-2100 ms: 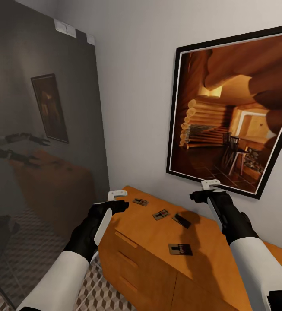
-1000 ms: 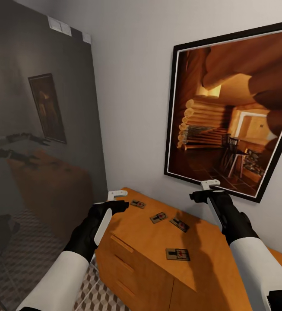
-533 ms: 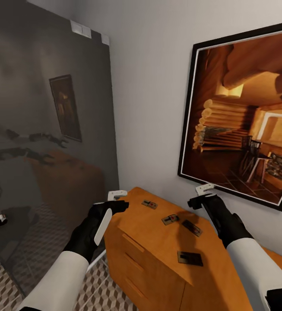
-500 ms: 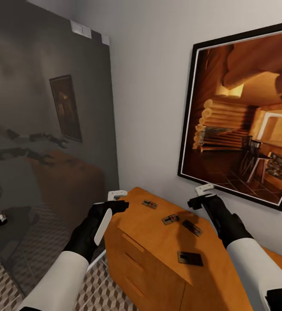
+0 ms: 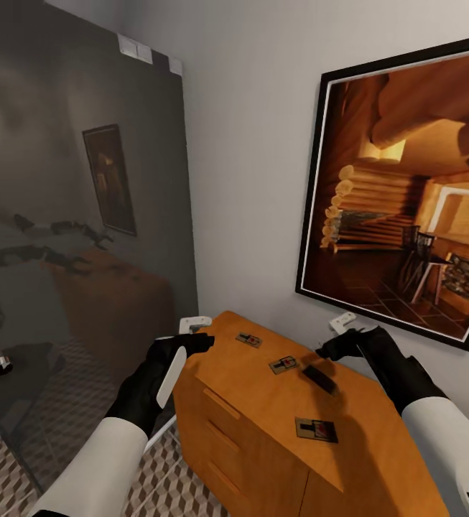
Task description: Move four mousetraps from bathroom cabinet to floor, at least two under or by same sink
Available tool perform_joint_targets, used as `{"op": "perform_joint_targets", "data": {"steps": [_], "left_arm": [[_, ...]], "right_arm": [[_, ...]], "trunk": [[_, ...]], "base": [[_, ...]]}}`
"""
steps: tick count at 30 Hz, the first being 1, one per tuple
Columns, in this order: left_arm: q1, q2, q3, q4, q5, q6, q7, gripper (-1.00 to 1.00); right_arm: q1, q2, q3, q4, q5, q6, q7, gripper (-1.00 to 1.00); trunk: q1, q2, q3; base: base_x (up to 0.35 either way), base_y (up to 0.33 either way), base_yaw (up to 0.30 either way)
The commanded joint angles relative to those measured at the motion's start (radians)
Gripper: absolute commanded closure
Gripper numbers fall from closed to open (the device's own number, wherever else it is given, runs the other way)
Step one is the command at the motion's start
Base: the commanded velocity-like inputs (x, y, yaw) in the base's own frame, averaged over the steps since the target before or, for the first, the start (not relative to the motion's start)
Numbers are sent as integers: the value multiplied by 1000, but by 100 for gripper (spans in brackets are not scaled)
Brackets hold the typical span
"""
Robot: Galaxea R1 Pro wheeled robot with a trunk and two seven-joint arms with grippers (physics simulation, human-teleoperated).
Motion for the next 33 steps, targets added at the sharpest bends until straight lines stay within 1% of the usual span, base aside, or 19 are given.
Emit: {"op": "perform_joint_targets", "data": {"steps": [1,2,5,11,14,17,21,22,33], "left_arm": [[0,0,-1,-1,11,3,9,-100],[0,0,-1,-1,11,3,9,-100],[0,0,-1,-1,11,3,9,-100],[0,0,-1,-1,11,3,9,-100],[0,0,-1,-1,11,3,9,-100],[0,0,-1,-1,11,3,9,-100],[0,0,-1,-1,11,3,9,-100],[0,0,-1,-1,11,3,9,-100],[0,0,-1,-1,11,3,9,-100]], "right_arm": [[0,-2,2,11,50,-17,35,-100],[0,-3,1,20,71,-27,57,-100],[0,-4,2,26,84,-34,75,-100],[0,-4,3,38,94,-42,98,-100],[0,-4,15,44,95,-68,143,-100],[0,-4,30,46,95,-124,217,-100],[0,-4,35,47,95,-151,259,-100],[0,-4,37,47,95,-165,280,-100],[0,-5,36,48,93,-171,281,-100]], "trunk": [[0,-1,-1],[0,-1,-1],[0,-1,-1],[0,-1,-1],[0,-1,-1],[0,-1,-1],[0,-1,-1],[0,-1,-1],[0,-1,-1]], "base": [[0,0,0],[0,0,0],[0,0,0],[0,0,0],[0,0,0],[0,0,0],[0,0,0],[0,0,0],[0,0,0]]}}
